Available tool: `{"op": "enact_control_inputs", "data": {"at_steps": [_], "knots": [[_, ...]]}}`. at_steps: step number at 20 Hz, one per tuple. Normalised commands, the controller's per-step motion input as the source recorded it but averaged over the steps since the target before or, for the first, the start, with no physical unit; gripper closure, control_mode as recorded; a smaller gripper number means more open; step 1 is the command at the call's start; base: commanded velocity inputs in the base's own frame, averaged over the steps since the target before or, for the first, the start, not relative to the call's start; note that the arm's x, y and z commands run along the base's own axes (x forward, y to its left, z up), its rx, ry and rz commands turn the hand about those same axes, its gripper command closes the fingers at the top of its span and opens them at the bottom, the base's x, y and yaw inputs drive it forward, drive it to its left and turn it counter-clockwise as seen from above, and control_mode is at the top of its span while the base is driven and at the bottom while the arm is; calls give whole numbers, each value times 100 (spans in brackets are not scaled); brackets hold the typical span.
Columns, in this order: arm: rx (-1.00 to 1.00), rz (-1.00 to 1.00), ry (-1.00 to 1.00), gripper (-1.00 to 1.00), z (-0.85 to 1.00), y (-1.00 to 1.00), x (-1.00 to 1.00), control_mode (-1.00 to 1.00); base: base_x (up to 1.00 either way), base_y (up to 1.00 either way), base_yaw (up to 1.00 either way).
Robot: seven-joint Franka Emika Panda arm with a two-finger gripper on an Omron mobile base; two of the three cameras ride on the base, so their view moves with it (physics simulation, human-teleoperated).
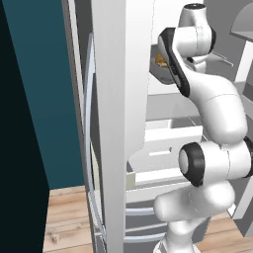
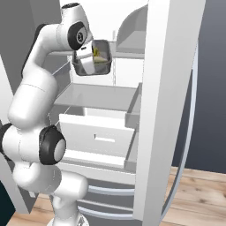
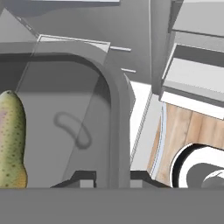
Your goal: Place the tupperware containing the fish and squash meal in the microwave. Close the microwave door and press the start button to reheat the meal.
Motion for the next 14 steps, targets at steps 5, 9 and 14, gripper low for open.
{"op": "enact_control_inputs", "data": {"at_steps": [5, 9, 14], "knots": [[0, 0, 0, 100, -36, 0, -10, -100, 0, 0, 0], [0, 0, 6, 100, -64, 0, -26, -100, 0, 0, 0], [0, 0, 14, 100, -34, 0, -26, -100, 0, 0, 0]]}}
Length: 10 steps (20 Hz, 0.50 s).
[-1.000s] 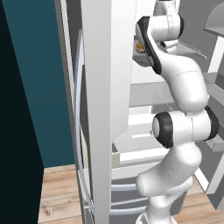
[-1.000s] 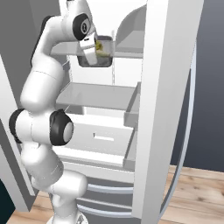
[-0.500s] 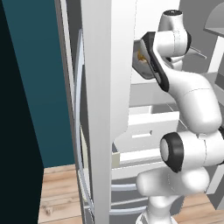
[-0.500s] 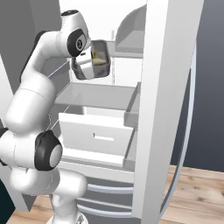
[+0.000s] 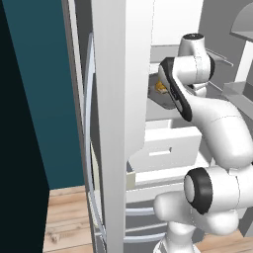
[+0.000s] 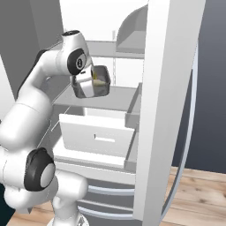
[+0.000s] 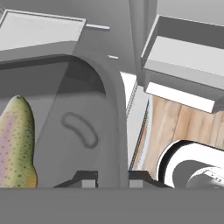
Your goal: Place the tupperware containing the fish and squash meal in the microwave. Close the microwave door and press the start button to reheat the meal.
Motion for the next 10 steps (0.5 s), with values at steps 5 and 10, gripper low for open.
{"op": "enact_control_inputs", "data": {"at_steps": [5, 10], "knots": [[0, 0, 8, 100, -7, 0, -20, -100, 0, 0, 0], [0, 0, 2, 100, -1, 0, -3, -100, 0, 0, 0]]}}
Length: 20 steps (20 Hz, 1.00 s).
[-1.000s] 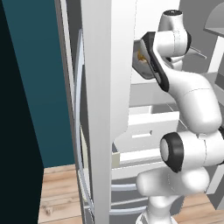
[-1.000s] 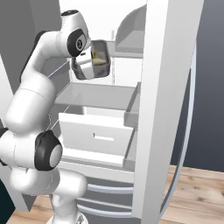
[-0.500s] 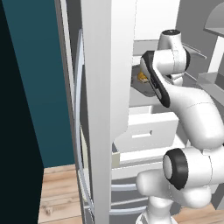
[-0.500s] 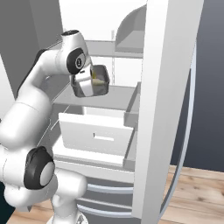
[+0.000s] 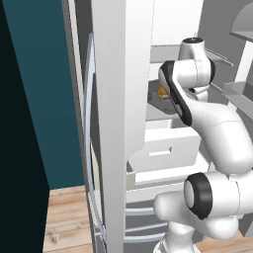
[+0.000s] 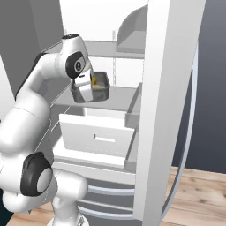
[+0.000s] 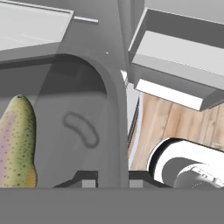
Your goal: Place the tupperware containing the fish and squash meal in the microwave. Close the microwave door and press the start button to reheat the meal.
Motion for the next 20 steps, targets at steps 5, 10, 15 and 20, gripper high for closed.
{"op": "enact_control_inputs", "data": {"at_steps": [5, 10, 15, 20], "knots": [[0, 0, 0, 100, 0, 0, 0, 100, 0, 0, 0], [0, 0, 0, 100, 0, 0, 0, 100, -37, 0, 0], [0, 0, 0, 100, 0, 0, 0, 100, -90, -1, 0], [0, 0, 0, 100, 0, 0, 0, 100, -79, 0, -7]]}}
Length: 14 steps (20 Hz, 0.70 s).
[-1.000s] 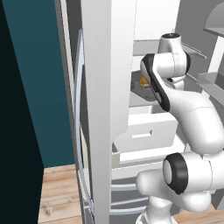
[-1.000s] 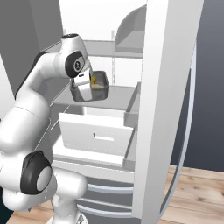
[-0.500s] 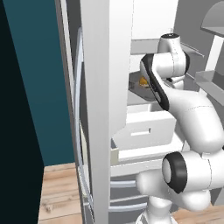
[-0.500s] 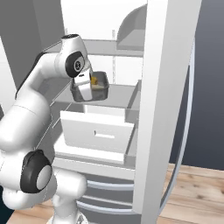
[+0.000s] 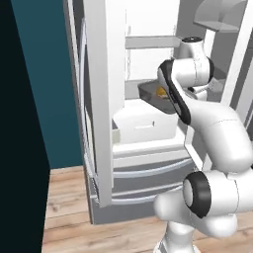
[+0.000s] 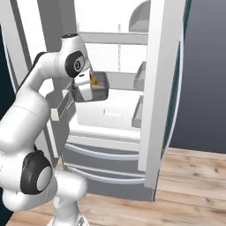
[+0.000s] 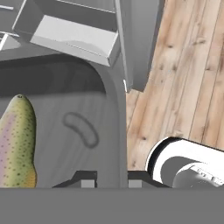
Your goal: Place the tupperware containing the fish and squash meal in the microwave. Close the microwave door and press the start button to reheat the meal.
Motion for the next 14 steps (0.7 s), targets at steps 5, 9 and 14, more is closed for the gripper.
{"op": "enact_control_inputs", "data": {"at_steps": [5, 9, 14], "knots": [[0, 0, 0, 100, 0, 0, 0, 100, -51, 0, -19], [0, 0, 0, 100, 0, 0, 0, 100, -34, -1, -35], [0, 0, 0, 100, 0, 0, 0, 100, -19, -10, -54]]}}
